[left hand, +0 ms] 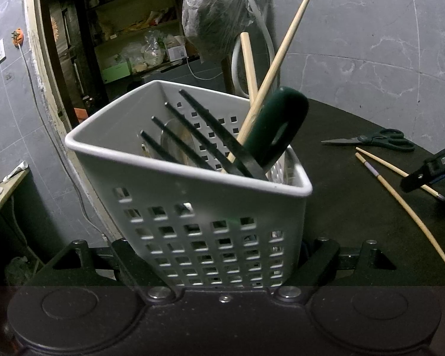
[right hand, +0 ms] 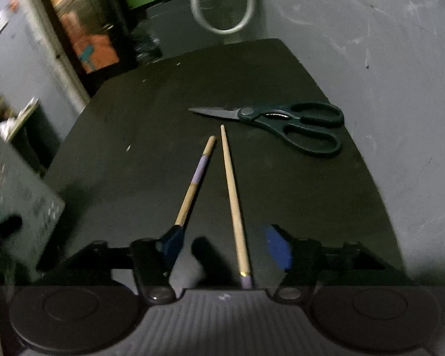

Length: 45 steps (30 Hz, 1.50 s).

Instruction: Organize utensils

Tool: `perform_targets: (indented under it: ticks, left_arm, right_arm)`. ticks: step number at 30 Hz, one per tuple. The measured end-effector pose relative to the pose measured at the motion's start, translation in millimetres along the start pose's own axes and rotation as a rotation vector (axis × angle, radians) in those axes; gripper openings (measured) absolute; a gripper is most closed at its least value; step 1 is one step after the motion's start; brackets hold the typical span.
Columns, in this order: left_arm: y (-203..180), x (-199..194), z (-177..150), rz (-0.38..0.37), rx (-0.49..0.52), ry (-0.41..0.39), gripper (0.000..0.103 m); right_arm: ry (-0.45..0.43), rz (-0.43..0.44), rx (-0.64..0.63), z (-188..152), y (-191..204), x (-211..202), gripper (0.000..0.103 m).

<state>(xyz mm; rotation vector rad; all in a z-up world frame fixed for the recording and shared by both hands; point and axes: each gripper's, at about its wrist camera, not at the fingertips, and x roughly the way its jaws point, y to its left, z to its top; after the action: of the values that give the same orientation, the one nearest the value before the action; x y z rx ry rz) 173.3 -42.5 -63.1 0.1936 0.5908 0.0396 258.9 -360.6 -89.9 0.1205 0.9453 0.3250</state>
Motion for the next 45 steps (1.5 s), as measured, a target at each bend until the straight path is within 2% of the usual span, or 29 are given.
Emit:
perform_targets:
  ticks: [2, 5, 10, 13, 15, 16, 17, 18, 21, 24, 29, 32, 36, 38, 40, 41, 42, 43, 45]
  left_arm:
    - [0, 0, 0, 0.0, 0.0, 0.0, 0.085]
    - [0, 0, 0, 0.0, 0.0, -0.001, 0.085]
    - [0, 0, 0, -0.002, 0.0, 0.0, 0.085]
    - [-1, -1, 0, -0.005, 0.001, -0.002, 0.085]
    - [0, -1, 0, -0.006, -0.001, -0.003, 0.085]
    - [0, -1, 0, -0.006, -0.001, -0.002, 0.085]
    - [0, -1, 0, -0.007, -0.002, -0.002, 0.085]
    - [1, 0, -1, -0.008, -0.003, -0.003, 0.085]
    - [2, 0, -1, -0.011, -0.003, -0.004, 0.085]
    - [4, 0, -1, -0.013, -0.007, -0.005, 0.085]
    - [5, 1, -2, -0.015, -0.007, -0.005, 0.085]
    - [6, 1, -2, -0.016, -0.006, -0.005, 0.085]
    - [6, 2, -2, -0.016, -0.006, -0.005, 0.085]
    - [6, 2, -2, -0.016, -0.007, -0.005, 0.085]
    - [5, 3, -2, -0.016, -0.008, -0.004, 0.085]
    - [5, 3, -2, -0.016, -0.01, -0.003, 0.085]
    - [5, 4, -2, -0.015, -0.012, -0.003, 0.085]
    - [5, 4, -2, -0.015, -0.013, -0.003, 0.085]
    - [6, 4, -2, -0.017, -0.015, -0.004, 0.085]
  right_arm:
    - [0.003, -0.03, -0.008, 1, 11, 6, 0.085]
    - [0.014, -0.087, -0.054, -1, 32, 12, 0.086]
    - [0.011, -0.082, -0.034, -5, 52, 15, 0.089]
    - [0.011, -0.145, -0.087, -8, 64, 20, 0.086]
    - [0.001, -0.178, -0.139, -12, 71, 19, 0.064]
    - [-0.003, -0.161, -0.15, -12, 73, 17, 0.056]
    - [-0.004, -0.164, -0.157, -12, 74, 16, 0.037]
    - [0.0, -0.16, -0.159, -13, 74, 15, 0.024]
    - [0.008, -0.153, -0.157, -16, 73, 11, 0.016]
    - [0.023, -0.137, -0.163, -20, 73, 7, 0.014]
    - [0.051, -0.125, -0.18, -18, 71, 5, 0.016]
    - [0.063, -0.103, -0.162, -9, 67, 10, 0.032]
    - [0.07, -0.103, -0.178, 4, 69, 21, 0.041]
    - [0.077, -0.112, -0.182, 11, 72, 27, 0.042]
    - [0.087, -0.136, -0.186, 18, 75, 33, 0.04]
    - [0.092, -0.14, -0.186, 21, 76, 35, 0.034]
    - [0.1, -0.144, -0.181, 26, 77, 37, 0.02]
    - [0.11, -0.147, -0.172, 29, 77, 39, 0.014]
    - [0.136, -0.15, -0.18, 34, 79, 41, 0.014]
